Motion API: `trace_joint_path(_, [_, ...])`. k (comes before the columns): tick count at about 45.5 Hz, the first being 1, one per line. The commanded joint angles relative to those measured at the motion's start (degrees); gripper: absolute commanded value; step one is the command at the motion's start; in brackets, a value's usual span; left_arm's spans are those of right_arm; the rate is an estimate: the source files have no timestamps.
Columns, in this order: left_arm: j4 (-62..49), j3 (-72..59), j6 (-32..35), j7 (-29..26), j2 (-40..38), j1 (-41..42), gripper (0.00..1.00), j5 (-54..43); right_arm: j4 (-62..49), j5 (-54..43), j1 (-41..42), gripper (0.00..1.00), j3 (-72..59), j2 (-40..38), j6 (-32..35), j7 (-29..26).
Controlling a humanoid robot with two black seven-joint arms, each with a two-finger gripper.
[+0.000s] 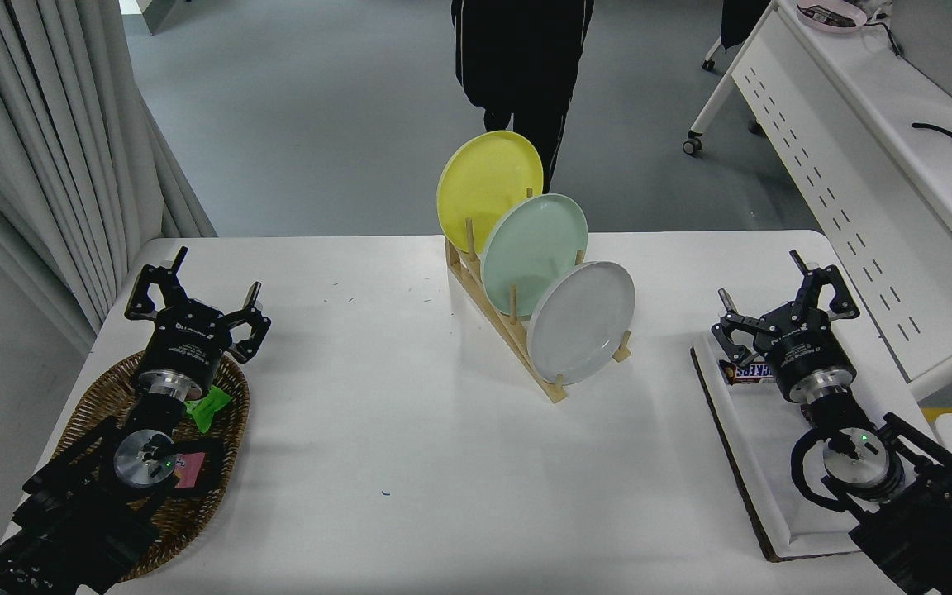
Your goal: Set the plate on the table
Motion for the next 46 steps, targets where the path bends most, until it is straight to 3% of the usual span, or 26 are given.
trace_joint_path(1, [0.00,-0.35,-0.17,0.26,0.00,0.00,1.00,0.00,0.00,0.00,-0.08,0.99,-0.27,0.12,0.04,-0.03])
trace_joint_path(46, [0.00,0.00,0.00,0.00,0.00,0.00,1.00,0.00,-2.82,0.00,0.18,0.99,-0.27,0.38,-0.05,-0.03])
